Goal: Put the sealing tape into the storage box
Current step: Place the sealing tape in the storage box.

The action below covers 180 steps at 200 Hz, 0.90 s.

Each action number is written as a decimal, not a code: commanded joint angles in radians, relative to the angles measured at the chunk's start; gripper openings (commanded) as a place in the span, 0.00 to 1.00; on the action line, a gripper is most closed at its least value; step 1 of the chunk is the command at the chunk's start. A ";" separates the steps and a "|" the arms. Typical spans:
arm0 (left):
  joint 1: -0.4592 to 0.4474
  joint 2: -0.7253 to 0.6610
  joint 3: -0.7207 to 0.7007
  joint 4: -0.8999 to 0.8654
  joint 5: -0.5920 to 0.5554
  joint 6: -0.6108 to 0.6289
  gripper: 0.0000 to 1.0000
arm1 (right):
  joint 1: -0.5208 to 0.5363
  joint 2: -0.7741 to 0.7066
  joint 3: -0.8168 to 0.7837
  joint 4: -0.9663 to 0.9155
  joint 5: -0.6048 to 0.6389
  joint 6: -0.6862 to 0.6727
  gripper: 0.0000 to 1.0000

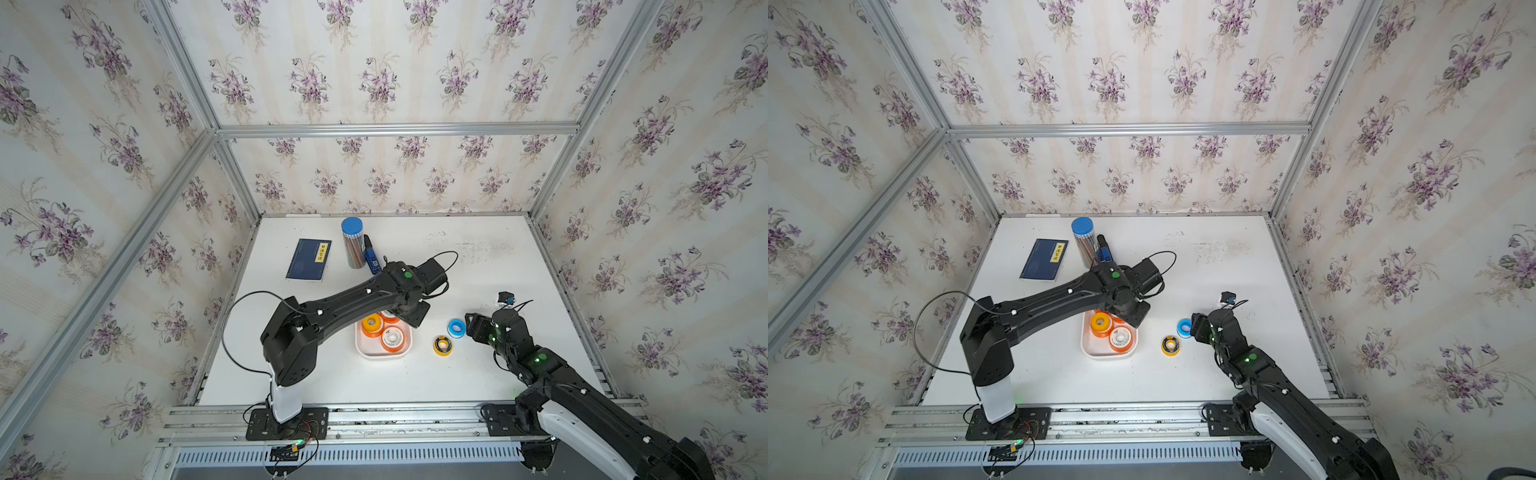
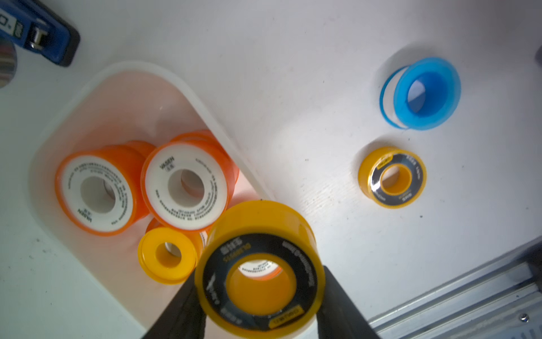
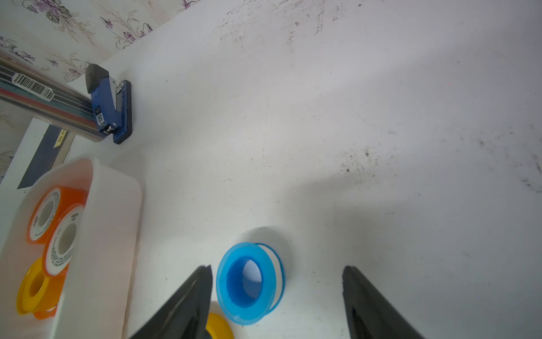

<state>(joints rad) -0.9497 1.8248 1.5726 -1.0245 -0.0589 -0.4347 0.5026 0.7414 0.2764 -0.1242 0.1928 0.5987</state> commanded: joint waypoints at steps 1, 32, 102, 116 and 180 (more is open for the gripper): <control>-0.010 -0.069 -0.098 0.029 0.003 -0.033 0.47 | -0.001 0.003 0.001 0.018 -0.002 -0.004 0.74; -0.016 -0.148 -0.238 0.079 0.011 -0.064 0.47 | -0.001 0.000 0.001 0.017 0.000 -0.005 0.74; -0.023 -0.147 -0.345 0.184 0.052 -0.057 0.48 | -0.001 -0.062 -0.018 0.017 -0.002 -0.008 0.73; -0.023 -0.138 -0.354 0.204 0.040 -0.053 0.49 | -0.001 -0.062 -0.018 0.018 -0.005 -0.010 0.73; -0.017 -0.073 -0.342 0.233 -0.005 -0.022 0.49 | -0.001 -0.054 -0.020 0.024 -0.007 -0.010 0.73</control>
<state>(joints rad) -0.9714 1.7355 1.2293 -0.8173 -0.0414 -0.4782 0.5026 0.6903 0.2596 -0.1219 0.1860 0.5980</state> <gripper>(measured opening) 0.520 0.726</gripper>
